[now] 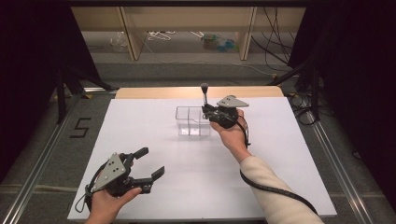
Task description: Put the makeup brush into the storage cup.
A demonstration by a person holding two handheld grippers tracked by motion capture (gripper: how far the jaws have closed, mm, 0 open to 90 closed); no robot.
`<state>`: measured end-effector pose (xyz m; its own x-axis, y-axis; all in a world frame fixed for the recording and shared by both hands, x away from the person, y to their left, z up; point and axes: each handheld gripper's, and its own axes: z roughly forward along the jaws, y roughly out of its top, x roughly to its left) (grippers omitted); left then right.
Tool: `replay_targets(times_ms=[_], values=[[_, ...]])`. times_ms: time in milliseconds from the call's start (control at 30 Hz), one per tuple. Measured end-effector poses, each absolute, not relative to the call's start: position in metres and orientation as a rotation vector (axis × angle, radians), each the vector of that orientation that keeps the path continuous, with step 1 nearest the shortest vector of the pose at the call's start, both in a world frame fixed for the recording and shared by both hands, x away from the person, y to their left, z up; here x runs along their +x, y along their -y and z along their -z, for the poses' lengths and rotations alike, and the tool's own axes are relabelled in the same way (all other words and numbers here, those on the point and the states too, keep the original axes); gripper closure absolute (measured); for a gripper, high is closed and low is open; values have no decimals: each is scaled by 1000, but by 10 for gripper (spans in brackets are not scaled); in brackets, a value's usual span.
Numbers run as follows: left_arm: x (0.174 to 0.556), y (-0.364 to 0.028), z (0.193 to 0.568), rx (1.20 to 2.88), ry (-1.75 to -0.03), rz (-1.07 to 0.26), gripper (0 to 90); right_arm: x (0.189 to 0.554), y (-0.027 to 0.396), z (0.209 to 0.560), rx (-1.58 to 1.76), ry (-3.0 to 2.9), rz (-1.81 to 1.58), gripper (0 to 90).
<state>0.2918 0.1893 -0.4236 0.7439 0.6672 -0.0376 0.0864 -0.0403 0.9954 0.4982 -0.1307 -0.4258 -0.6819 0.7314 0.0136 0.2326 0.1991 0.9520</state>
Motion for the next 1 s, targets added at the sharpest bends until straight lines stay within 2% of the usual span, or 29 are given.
replay_targets(times_ms=[1000], values=[[292, -189, 424, 1563, -629, -522, 160, 501, 131, 435, 913, -2055, -1474, 793]])
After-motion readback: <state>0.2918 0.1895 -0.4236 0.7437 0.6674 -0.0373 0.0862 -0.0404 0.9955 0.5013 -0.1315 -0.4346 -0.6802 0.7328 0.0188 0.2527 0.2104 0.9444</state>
